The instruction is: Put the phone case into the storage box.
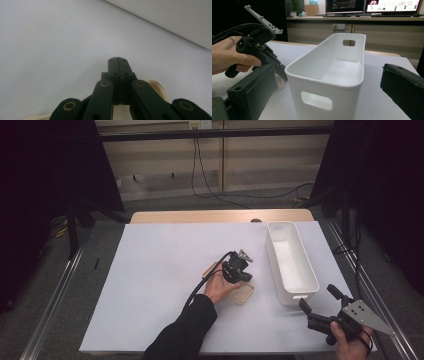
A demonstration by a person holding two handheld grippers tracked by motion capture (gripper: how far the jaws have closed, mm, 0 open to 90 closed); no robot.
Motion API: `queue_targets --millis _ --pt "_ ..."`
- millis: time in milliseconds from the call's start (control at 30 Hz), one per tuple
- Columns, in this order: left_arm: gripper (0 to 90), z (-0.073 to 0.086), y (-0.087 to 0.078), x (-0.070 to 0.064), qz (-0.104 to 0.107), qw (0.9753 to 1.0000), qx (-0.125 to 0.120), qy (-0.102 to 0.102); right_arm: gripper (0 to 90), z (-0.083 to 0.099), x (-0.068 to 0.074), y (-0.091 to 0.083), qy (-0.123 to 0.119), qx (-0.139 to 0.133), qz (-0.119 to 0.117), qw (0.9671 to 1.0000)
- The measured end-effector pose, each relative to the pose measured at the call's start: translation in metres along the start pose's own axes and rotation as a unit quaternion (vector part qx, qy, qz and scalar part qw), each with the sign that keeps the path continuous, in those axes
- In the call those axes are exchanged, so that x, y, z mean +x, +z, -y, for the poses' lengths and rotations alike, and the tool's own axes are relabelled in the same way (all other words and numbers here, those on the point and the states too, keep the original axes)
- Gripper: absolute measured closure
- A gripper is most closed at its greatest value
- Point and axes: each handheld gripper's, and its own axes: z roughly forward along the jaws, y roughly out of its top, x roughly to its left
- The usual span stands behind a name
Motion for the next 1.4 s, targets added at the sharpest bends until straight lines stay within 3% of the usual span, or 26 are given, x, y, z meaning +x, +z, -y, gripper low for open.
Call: queue_targets --millis 300,800,1400 --pt "90.0 0.006 -0.006 -0.001 0.011 0.9999 0.003 -0.009 0.0 0.000 0.000 0.000 -0.001 0.001 0.000 1.0000" --pt "90.0 0.015 -0.015 -0.006 0.008 0.9997 0.009 0.021 0.0 0.000 0.000 0.000 -0.001 0.001 0.000 1.0000" --pt "90.0 0.022 -0.020 -0.006 0.016 0.9995 0.005 0.027 0.0 0.000 0.000 0.000 0.000 0.001 0.002 1.0000"
